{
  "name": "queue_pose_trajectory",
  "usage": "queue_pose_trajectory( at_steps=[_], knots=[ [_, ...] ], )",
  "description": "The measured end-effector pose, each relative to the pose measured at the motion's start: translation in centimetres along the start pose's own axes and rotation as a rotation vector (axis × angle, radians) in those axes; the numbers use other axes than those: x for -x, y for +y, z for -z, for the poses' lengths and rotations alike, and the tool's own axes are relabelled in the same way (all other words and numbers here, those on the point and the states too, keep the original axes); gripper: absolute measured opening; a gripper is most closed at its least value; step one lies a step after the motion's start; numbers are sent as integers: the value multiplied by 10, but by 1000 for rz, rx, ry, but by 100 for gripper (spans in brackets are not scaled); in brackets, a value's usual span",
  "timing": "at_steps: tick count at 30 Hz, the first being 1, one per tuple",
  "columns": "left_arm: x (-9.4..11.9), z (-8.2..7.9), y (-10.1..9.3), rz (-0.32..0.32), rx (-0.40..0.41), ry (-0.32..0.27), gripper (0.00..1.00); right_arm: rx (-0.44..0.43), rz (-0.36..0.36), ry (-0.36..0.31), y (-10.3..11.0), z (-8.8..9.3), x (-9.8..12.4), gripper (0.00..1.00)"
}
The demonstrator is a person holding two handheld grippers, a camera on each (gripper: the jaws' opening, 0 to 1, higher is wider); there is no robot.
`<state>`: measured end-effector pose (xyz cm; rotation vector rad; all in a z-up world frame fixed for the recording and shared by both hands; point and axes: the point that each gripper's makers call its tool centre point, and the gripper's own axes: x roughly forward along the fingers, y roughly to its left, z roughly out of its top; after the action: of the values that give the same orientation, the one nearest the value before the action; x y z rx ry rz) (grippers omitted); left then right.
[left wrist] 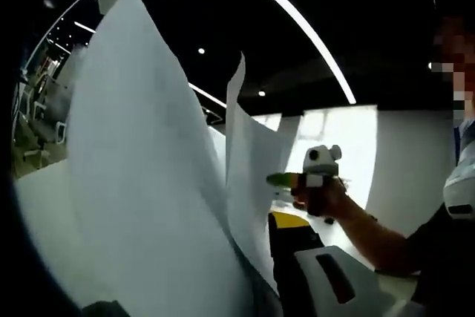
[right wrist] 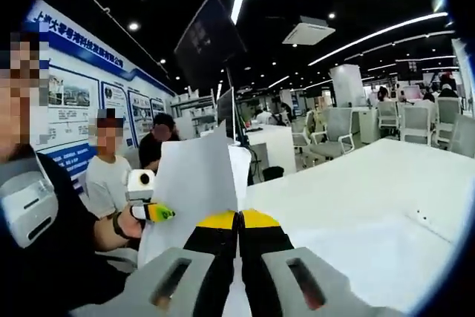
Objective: Organize the stack of printing papers by aligning and flattening the scattered papers on the table
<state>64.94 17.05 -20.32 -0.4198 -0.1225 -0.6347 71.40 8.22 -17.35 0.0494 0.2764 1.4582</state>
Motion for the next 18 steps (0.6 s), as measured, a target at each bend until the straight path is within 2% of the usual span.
queue_pose_trajectory(
  at_steps=[10, 18],
  knots=[
    [-1, 1, 2, -10, -3, -3, 22, -80, -47, -32, 6, -1, -15, 0],
    [-3, 2, 0, -7, -1, -2, 24, -94, -81, -39, 18, -2, -30, 0]
  ],
)
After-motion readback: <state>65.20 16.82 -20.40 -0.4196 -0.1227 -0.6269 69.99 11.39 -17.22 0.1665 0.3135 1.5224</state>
